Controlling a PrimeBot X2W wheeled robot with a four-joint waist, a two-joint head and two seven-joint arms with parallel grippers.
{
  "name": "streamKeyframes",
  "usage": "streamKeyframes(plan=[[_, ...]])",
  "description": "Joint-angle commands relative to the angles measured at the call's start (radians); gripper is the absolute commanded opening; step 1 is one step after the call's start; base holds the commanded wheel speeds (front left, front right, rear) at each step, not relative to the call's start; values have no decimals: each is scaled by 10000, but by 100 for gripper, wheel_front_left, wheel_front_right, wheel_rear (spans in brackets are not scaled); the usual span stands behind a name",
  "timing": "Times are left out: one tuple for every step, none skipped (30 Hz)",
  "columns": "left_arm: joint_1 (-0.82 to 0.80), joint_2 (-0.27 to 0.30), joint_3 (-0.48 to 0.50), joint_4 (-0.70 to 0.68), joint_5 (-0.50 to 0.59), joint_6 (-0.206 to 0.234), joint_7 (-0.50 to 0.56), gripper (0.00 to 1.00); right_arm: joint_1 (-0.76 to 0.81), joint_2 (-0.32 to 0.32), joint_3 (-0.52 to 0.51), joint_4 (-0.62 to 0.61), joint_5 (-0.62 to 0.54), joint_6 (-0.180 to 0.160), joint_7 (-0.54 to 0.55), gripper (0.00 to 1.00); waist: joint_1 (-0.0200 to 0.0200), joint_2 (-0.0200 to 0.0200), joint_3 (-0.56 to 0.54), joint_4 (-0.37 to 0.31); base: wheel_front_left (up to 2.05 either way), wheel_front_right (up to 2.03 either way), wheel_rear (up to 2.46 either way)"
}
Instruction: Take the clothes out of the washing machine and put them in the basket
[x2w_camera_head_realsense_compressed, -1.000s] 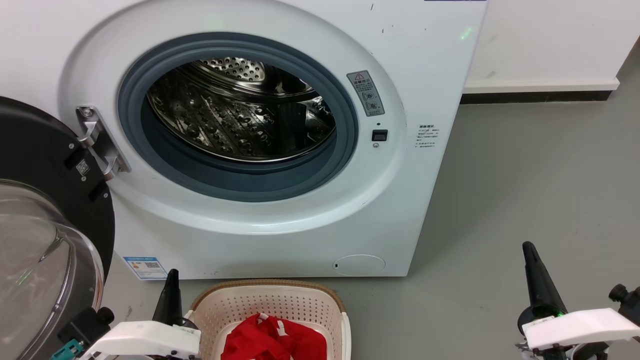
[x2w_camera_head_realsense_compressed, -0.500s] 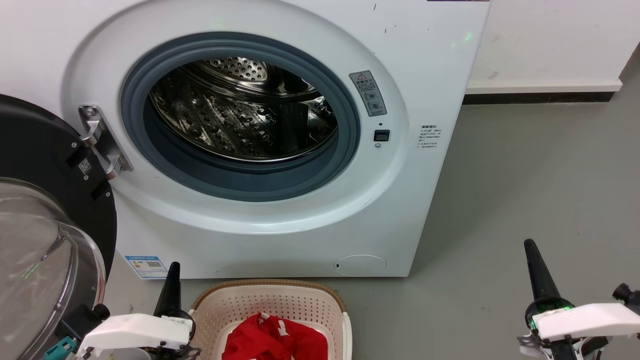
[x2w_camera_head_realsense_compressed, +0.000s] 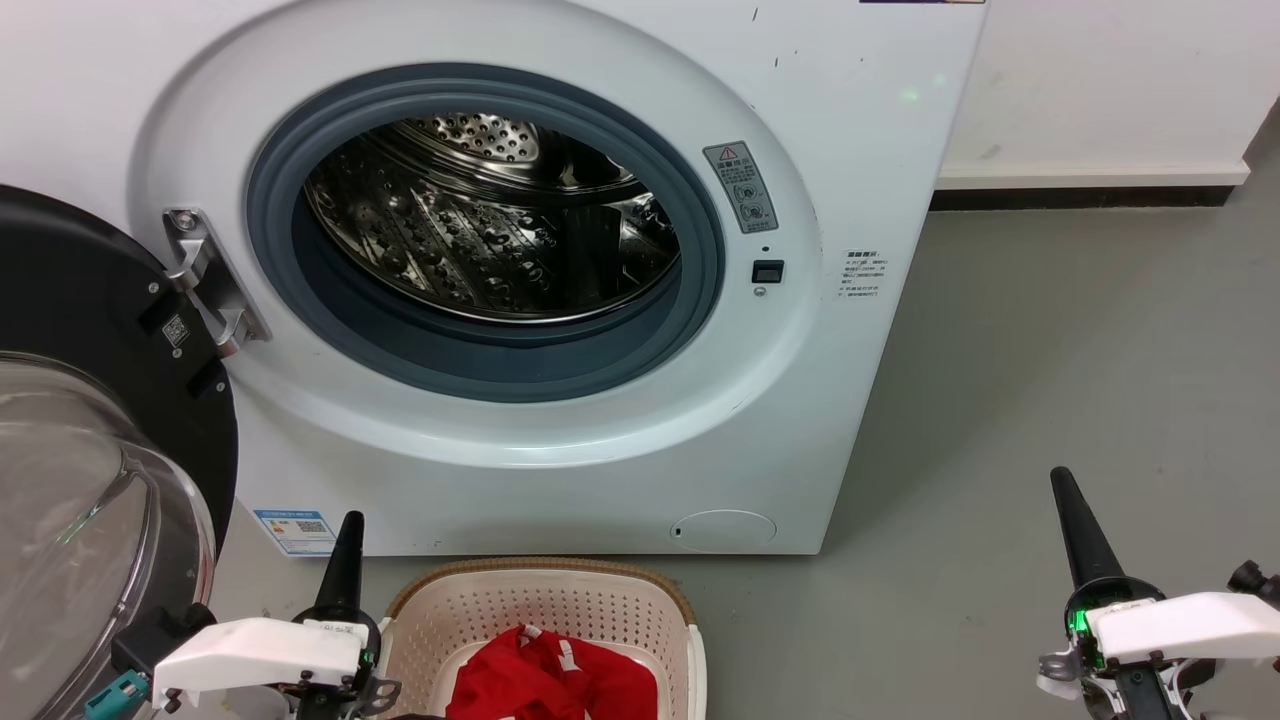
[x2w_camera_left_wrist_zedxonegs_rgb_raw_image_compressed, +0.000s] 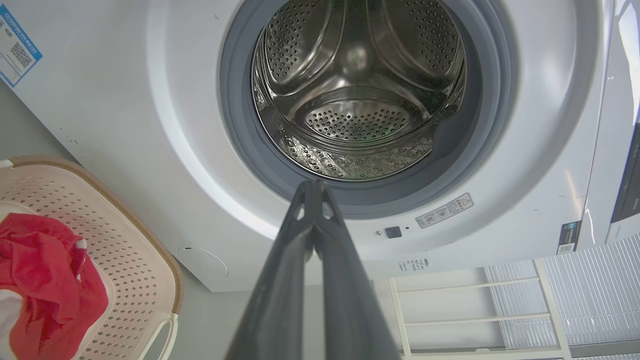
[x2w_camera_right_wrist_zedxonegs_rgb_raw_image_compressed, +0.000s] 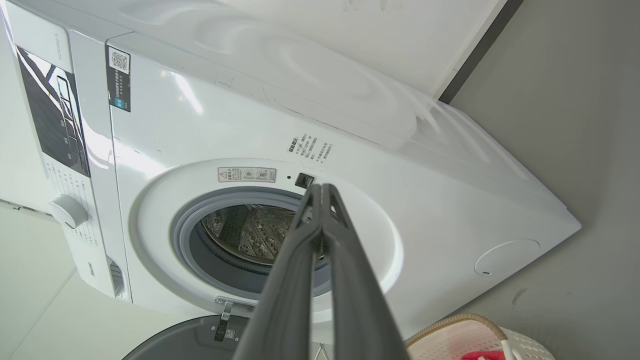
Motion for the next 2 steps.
streamKeyframes(plan=[[-199,0,62,-15,-239,-74,66,0,-217,-45,-40,9,264,-1,45,0,0,0,0,5,0,0,0],[-217,-1,68,-7,-338,-91,90,0,-229,-44,-51,27,363,-1,79,0,0,0,-1,8,0,0,0]])
